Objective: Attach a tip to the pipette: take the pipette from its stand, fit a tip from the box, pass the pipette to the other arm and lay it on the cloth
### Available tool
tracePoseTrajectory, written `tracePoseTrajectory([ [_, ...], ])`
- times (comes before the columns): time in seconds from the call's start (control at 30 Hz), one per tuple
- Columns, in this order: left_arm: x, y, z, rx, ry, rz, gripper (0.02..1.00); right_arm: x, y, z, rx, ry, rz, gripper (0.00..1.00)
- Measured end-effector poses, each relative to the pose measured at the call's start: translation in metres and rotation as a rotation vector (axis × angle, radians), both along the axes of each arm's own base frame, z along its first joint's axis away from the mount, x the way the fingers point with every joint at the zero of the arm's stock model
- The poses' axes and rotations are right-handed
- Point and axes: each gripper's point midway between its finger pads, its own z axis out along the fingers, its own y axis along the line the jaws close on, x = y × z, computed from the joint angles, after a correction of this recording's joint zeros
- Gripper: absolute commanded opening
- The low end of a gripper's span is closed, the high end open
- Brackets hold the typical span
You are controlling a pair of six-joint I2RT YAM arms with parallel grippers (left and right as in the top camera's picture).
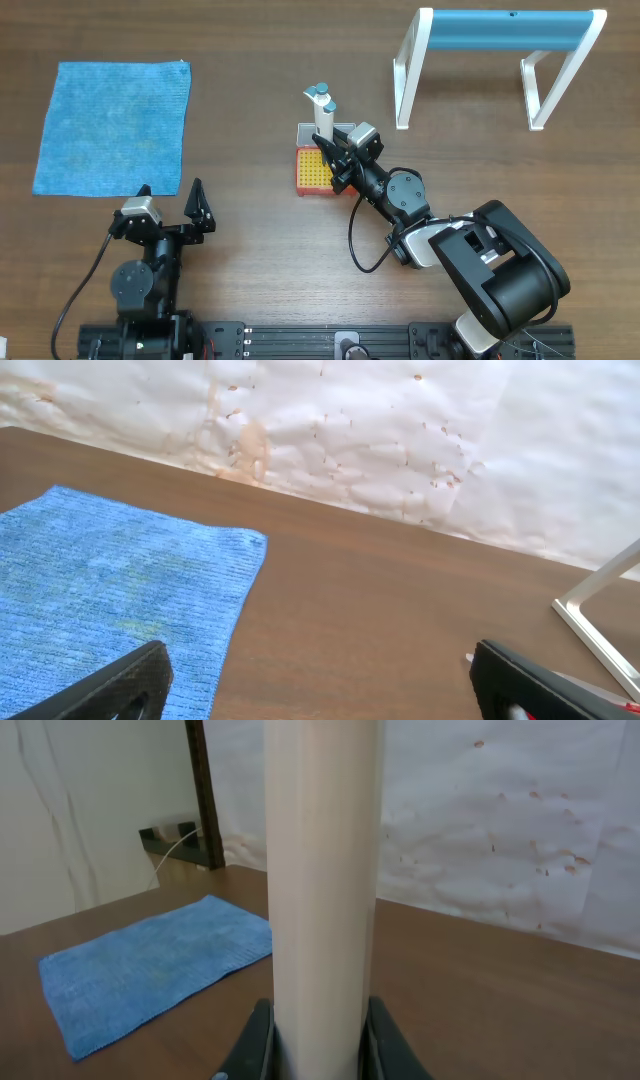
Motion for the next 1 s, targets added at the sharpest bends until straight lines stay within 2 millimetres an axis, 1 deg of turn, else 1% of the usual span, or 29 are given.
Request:
tracePoseTrajectory([
  [0.17, 0.0, 0.0, 0.0, 0.0, 0.0, 0.0, 0.963, 0.0, 0.0, -0.003, -0.013, 0.002, -0.001, 0.08],
  [0.3, 0.0, 0.0, 0.0, 0.0, 0.0, 0.0, 0.963, 0.002, 0.001, -0.013, -0.024, 0.02, 0.0, 0.08],
  [0.87, 0.0, 0.0, 0.0, 0.0, 0.0, 0.0, 0.963, 0.004, 0.002, -0.02, -0.032, 0.033, -0.001, 0.08],
  [1.0, 0.0, 0.0, 0.0, 0.0, 0.0, 0.0, 0.963, 0.001, 0.001, -0.016, -0.023, 0.017, -0.001, 0.077],
])
